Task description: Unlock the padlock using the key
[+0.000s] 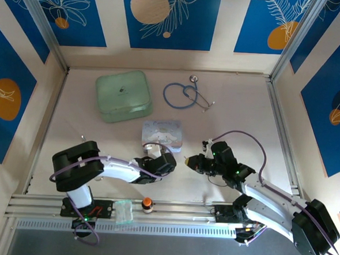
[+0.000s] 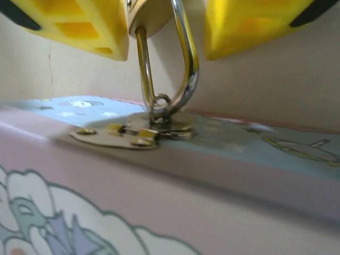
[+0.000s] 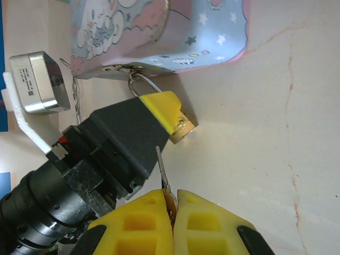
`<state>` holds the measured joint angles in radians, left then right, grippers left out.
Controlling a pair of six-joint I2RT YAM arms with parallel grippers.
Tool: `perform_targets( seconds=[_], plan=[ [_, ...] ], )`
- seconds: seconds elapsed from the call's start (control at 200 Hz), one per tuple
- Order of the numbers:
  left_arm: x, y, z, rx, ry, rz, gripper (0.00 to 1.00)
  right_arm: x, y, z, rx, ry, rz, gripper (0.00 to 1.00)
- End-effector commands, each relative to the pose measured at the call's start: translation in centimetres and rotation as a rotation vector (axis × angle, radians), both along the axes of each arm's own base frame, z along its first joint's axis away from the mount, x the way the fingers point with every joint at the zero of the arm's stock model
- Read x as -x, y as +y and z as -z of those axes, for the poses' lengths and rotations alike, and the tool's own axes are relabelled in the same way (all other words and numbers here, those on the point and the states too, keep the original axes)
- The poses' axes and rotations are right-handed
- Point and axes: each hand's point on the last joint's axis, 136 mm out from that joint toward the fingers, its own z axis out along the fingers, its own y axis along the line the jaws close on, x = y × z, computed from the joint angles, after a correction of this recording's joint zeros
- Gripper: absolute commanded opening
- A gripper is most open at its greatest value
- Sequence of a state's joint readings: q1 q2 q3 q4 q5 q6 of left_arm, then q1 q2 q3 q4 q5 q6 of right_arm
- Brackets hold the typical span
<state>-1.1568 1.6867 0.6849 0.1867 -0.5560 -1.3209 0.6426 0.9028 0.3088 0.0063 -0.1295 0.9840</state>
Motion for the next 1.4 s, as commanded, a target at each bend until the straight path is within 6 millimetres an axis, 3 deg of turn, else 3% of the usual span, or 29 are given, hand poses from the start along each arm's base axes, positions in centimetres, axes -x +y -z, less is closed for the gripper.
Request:
perform_targets(
  seconds=[0.0, 0.14, 0.53, 0.795, 1.091, 1.396],
  plan=[
    [0.8, -1.6, 1.1, 0.042, 0.062, 0.03, 0.35, -0.1, -0.3, 0.0, -0.016, -0.006, 0.026, 0.0],
    [1.0, -1.7, 1.4, 0.042, 0.071, 0.035, 0.22, 0.0, -0.1, 0.2, -0.026, -0.004, 0.024, 0.0],
    [1.3, -2.1, 1.4, 0.082, 0.073, 0.058, 0.06, 0.4, 1.4, 1.4, -0.082, 0.066, -0.006, 0.0],
    [1.3, -2.6, -0.9, 0.279, 0.08, -0.001, 0.04, 1.0, 2.2, 1.3, -0.271, 0.186, -0.035, 0.0],
    [1.0, -2.1, -2.7, 0.477, 0.095, -0.112, 0.02, 1.7, 2.0, 2.0, -0.296, 0.3, -0.061, 0.0],
    [1.0, -2.4, -3.5, 0.603, 0.12, -0.158, 0.02, 1.1, 3.5, 1.5, -0.357, 0.347, -0.106, 0.0]
  ],
)
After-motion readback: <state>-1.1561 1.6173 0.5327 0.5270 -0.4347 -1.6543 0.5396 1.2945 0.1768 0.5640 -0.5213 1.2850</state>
